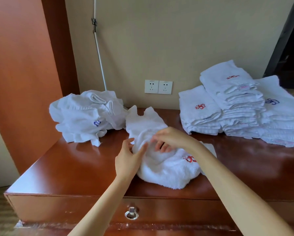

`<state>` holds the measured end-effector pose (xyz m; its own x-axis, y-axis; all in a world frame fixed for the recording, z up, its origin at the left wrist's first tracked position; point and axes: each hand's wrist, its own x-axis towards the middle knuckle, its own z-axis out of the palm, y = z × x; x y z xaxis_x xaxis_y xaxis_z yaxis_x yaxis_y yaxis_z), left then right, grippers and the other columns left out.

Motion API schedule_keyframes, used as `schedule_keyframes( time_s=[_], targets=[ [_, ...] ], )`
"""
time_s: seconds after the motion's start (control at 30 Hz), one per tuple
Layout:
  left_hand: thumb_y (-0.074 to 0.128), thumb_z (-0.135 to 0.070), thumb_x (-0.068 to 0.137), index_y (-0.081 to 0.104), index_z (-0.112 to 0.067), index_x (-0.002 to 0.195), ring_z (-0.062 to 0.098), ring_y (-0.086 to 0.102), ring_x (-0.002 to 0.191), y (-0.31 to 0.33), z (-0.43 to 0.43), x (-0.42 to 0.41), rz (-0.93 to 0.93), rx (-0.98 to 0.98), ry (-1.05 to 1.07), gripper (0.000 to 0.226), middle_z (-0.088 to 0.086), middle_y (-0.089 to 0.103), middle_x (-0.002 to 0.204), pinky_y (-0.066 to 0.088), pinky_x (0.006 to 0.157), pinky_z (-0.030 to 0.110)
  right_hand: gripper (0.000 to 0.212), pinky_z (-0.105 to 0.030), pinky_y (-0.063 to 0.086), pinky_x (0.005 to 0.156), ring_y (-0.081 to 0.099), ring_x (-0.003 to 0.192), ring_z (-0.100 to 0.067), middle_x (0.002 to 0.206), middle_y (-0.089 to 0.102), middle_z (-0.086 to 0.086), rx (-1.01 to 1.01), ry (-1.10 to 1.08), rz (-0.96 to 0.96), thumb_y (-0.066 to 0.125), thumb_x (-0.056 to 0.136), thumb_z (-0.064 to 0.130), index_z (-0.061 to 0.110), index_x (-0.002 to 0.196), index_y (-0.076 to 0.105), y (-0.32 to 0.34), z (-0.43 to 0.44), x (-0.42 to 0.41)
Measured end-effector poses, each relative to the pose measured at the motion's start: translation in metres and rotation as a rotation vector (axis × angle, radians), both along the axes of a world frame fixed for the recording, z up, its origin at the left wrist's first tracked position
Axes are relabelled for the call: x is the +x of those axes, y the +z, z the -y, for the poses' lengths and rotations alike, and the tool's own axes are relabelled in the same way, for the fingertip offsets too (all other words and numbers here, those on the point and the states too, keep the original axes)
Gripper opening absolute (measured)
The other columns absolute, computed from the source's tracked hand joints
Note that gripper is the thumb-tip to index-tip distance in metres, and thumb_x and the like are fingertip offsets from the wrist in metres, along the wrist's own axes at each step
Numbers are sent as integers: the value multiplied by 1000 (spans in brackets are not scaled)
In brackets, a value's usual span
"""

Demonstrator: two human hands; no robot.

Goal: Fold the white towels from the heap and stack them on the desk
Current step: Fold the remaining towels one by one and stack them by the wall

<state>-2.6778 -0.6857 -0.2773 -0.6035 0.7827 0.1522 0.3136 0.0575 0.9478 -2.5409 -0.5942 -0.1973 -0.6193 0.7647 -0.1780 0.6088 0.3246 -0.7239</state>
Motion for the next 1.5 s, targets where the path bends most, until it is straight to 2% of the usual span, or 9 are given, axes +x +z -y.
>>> schedule_keyframes(
  time_s=[0.23, 0.37, 0.53, 0.63, 0.77, 1.03, 1.13, 1.27, 1.5],
  targets=[
    [57, -33, 68, 46, -35, 130, 14, 63, 101, 0, 3, -2, 77, 139, -185, 63, -3, 62, 113, 54, 89, 41, 47, -28, 51, 70, 60, 75, -9, 85, 60, 14, 287, -154, 139, 49, 87, 66, 23, 103, 62, -44, -6, 30],
    [73, -21, 64, 43, -24, 141, 27, 59, 117, 3, 3, -11, 698, 223, -390, 83, 10, 55, 134, 52, 94, 39, 45, -33, 52, 74, 64, 80, -12, 94, 65, 11, 399, -162, 195, 39, 88, 70, 32, 108, 53, -56, -1, 59],
    [63, -12, 79, 50, -18, 126, 28, 66, 107, 12, 6, -18, 1216, 399, -504, 50, 11, 69, 117, 58, 78, 40, 36, -32, 41, 60, 62, 77, -19, 76, 62, 5, 606, -361, 303, 40, 97, 54, 24, 86, 56, -57, -35, 131],
    [63, -5, 80, 53, -24, 125, 21, 69, 97, 11, 5, -7, 934, 256, -523, 50, 5, 71, 113, 56, 84, 36, 43, -30, 36, 55, 63, 72, -26, 65, 58, -2, 791, -610, 421, 40, 99, 48, 15, 78, 59, -55, -66, 194],
    [57, -10, 94, 64, -21, 119, 17, 62, 78, 10, 5, 0, 428, 46, -608, 29, 4, 72, 103, 57, 78, 30, 42, -32, 39, 76, 61, 100, -29, 102, 68, -11, 751, -856, 665, 38, 101, 43, 13, 103, 68, -51, -93, 273],
    [62, -24, 87, 47, -32, 138, 15, 50, 122, 11, -59, 42, -919, -26, -558, 53, -8, 46, 138, 40, 105, 33, 25, -34, 38, 84, 53, 106, -27, 111, 59, -5, 867, -567, 442, 57, 93, 32, 18, 113, 63, -47, -62, 261],
    [48, -39, 96, 38, -33, 144, 13, 38, 135, 5, -79, 45, -1051, -168, -510, 49, -8, 39, 148, 16, 118, 43, 27, -28, 40, 71, 58, 83, -20, 87, 58, 6, 1197, -400, 281, 58, 86, 45, 20, 94, 62, -55, -25, 248],
    [36, -59, 94, 28, -35, 147, 16, 17, 146, 2, -101, 31, -1168, -330, -366, 59, -5, 21, 158, -3, 118, 52, 51, -29, 47, 74, 59, 90, -15, 99, 60, 8, 1105, -252, 541, 42, 84, 69, 26, 102, 64, -74, -11, 266],
    [32, -54, 98, 33, -33, 145, 15, 25, 144, 6, -113, 12, -1247, -371, -311, 52, -7, 36, 150, -10, 114, 55, 37, -34, 46, 91, 55, 117, -23, 126, 58, -3, 611, -708, 488, 49, 96, 22, 19, 132, 53, -72, -39, 322]
  ],
)
